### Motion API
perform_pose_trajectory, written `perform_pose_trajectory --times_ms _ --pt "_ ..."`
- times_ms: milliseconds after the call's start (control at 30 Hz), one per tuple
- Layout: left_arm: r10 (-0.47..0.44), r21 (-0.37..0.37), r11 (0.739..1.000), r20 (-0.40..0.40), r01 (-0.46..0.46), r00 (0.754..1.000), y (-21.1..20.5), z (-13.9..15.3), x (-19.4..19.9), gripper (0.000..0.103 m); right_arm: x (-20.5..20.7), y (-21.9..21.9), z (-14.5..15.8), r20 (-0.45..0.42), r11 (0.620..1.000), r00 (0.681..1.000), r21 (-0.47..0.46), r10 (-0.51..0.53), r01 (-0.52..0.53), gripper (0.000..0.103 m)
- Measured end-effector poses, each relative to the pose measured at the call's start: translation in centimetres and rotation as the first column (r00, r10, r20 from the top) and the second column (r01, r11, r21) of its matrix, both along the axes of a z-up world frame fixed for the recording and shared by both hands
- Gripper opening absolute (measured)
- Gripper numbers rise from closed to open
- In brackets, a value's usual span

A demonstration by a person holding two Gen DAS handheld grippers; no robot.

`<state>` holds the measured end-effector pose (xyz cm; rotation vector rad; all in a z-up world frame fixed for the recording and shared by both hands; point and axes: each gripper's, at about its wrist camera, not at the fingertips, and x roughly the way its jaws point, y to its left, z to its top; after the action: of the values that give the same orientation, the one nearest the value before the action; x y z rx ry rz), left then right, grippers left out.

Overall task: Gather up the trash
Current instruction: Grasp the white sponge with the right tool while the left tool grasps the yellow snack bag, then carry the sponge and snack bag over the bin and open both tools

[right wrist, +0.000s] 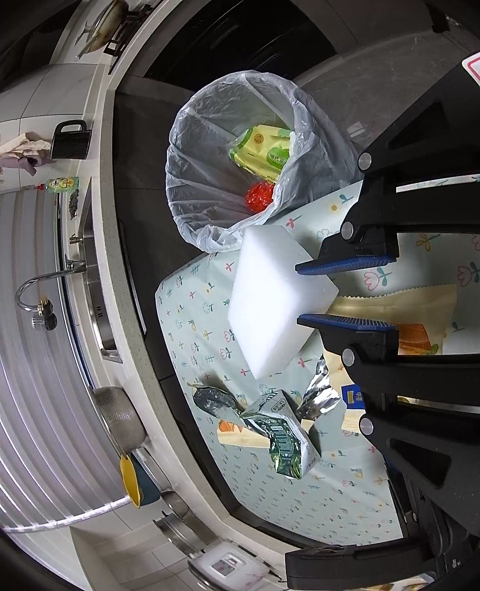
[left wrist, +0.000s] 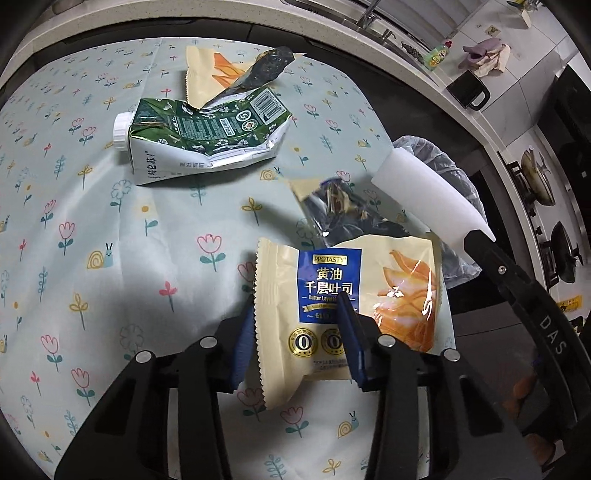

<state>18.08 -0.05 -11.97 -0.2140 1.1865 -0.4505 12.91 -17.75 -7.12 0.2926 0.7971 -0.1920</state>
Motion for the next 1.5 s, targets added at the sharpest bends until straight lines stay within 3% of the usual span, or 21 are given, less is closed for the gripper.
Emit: perform_pose_trajectory --times_ms 100,167,533,667,767,867,1133,1500 --pt "0.007 0.002 1.000 -0.002 -0.007 1.000 0.3 -0.2 -0.3 0.042 -0.2 -0.4 -0.2 -0.002 1.000 1.000 0.008 -0.006 0.006 0.020" --pt "0.027 0.008 1.000 -0.003 -0.027 1.000 0.7 -0.3 -0.3 0.051 -0.4 -0.5 -0.2 -0.001 1.000 1.000 0.009 -0.008 0.008 0.020" --pt "0.021 -0.100 0.995 -0.038 -0.025 0.999 2.3 -0.7 -1.5 0.050 -0.7 -0.4 -1.3 -0.018 1.000 1.000 0.020 -0.003 0.003 0.020" --pt "-0.025 -0.142 0.990 -0.052 0.018 0.998 1.3 -0.5 -1.5 0.027 -0.9 -0.5 -1.4 -0.020 1.000 1.000 0.020 -0.005 0.005 0.020" --pt "-0.049 -0.141 0.989 -0.027 0.045 0.998 0.6 0.2 -1.8 0.012 -1.0 -0.7 -1.1 -0.015 1.000 1.000 0.019 -0.009 0.009 0.020" --pt "-0.057 -0.136 0.989 0.008 0.057 0.998 0.2 1.1 -2.0 0.008 -1.2 -1.0 -0.7 -0.006 1.000 1.000 0.018 -0.016 0.016 0.020" --pt "-0.058 -0.097 0.993 0.121 0.070 0.991 -1.2 4.5 -1.1 0.006 -1.4 -2.7 1.4 0.043 0.998 0.998 0.012 -0.055 0.054 0.020" --pt "-0.096 -0.042 0.993 0.263 0.111 0.960 -5.5 8.9 1.4 0.005 -1.9 -6.6 4.8 0.119 0.992 0.985 -0.016 -0.123 0.125 0.020"
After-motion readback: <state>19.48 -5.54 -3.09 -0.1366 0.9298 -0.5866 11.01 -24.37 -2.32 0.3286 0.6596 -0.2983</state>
